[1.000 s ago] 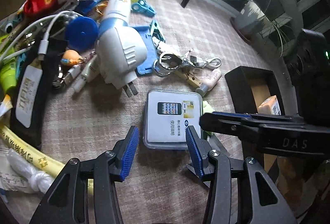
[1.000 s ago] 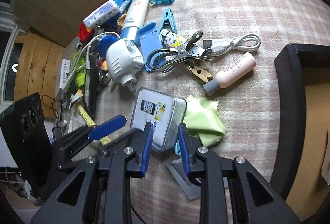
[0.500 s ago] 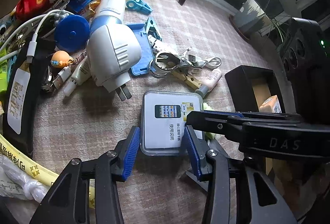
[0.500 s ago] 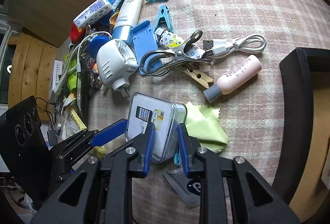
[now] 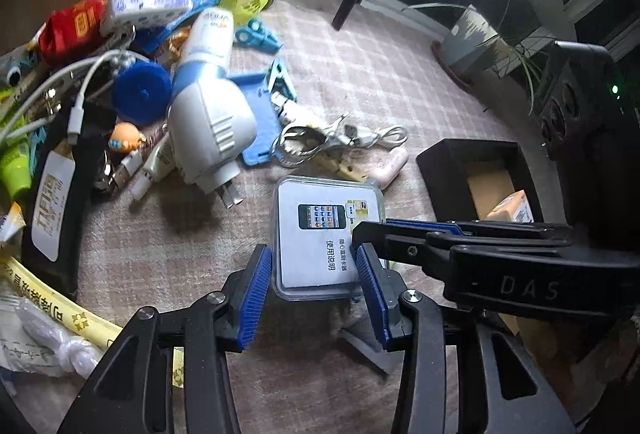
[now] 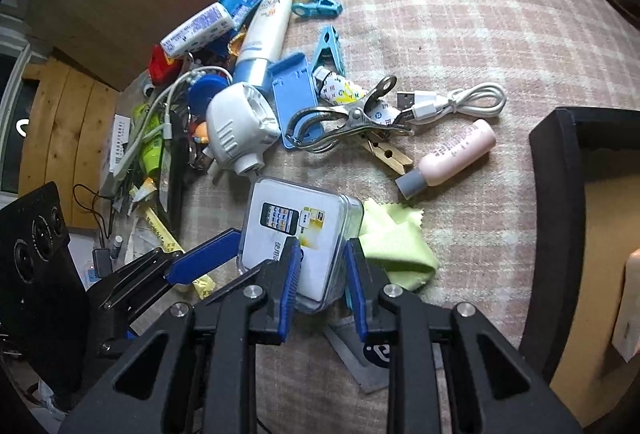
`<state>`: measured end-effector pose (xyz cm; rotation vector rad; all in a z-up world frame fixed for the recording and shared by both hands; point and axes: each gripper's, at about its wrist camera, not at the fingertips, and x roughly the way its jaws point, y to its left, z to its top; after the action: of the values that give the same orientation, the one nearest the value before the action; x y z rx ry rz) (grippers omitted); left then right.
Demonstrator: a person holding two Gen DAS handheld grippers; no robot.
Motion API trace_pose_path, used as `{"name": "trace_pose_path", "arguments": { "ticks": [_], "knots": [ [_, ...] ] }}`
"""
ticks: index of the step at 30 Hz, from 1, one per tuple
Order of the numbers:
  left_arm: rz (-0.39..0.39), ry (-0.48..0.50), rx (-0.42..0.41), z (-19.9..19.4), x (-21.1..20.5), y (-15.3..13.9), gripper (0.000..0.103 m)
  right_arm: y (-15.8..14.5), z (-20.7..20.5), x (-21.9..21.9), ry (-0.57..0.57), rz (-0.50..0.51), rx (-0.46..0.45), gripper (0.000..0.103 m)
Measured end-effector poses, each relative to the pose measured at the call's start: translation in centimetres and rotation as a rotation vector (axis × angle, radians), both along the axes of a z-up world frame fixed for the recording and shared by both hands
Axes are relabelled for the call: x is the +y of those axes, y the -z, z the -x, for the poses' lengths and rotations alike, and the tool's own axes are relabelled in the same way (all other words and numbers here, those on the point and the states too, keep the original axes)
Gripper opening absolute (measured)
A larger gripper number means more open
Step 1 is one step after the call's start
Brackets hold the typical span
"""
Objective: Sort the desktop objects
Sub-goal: 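Move the right tool back to the pile and grasp the clear phone-case box, then carry the clear box with the right tool and release it in the tray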
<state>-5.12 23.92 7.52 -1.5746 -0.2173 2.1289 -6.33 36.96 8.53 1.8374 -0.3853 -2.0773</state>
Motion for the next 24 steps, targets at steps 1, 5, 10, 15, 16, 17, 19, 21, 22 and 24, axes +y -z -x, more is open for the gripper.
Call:
{"name": "trace_pose_path", "arguments": {
  "ticks": [1, 5, 10, 15, 16, 17, 19, 21, 22, 24],
  "knots": [
    [-0.004, 0.005, 0.010, -0.1, 0.2, -0.5, 0.041, -0.2, 0.1, 0.4, 0.001, 0.000, 0.004, 0.024],
    [-0.006, 0.036, 0.051, -0.3, 1.7, -1.9, 0.041, -1.6, -0.6, 3.0, 0.021, 0.004, 0.026, 0.024],
    [-0.034, 0.085, 0.070, -0.1, 4.9, -3.0, 0.041, -3.0, -0.2, 5.6, 0.086, -0.022, 0.055, 0.024],
    [-0.038, 0.169, 0.094, 0.0, 9.5, -4.2, 0.041, -3.9, -0.5, 9.5, 0.168, -0.041, 0.077, 0.025],
    [-0.038, 0.185, 0.096, -0.1, 10.3, -4.3, 0.041, -4.3, -0.7, 10.5, 0.183, -0.045, 0.080, 0.025],
    [-0.036, 0.207, 0.100, -0.1, 11.5, -4.5, 0.041, -4.4, -0.7, 11.4, 0.200, -0.048, 0.081, 0.025],
    [-0.042, 0.239, 0.099, -0.1, 13.2, -4.7, 0.041, -4.7, -1.0, 13.1, 0.234, -0.056, 0.086, 0.024],
    [-0.047, 0.274, 0.097, -0.3, 14.8, -4.9, 0.041, -4.9, -1.5, 14.8, 0.263, -0.066, 0.090, 0.024],
    [-0.049, 0.289, 0.095, -0.4, 15.4, -4.9, 0.041, -4.9, -1.8, 15.5, 0.276, -0.069, 0.092, 0.024],
    [-0.071, 0.353, 0.092, -0.7, 16.9, -5.1, 0.041, -5.0, -2.2, 16.7, 0.296, -0.078, 0.101, 0.025]
  ]
}}
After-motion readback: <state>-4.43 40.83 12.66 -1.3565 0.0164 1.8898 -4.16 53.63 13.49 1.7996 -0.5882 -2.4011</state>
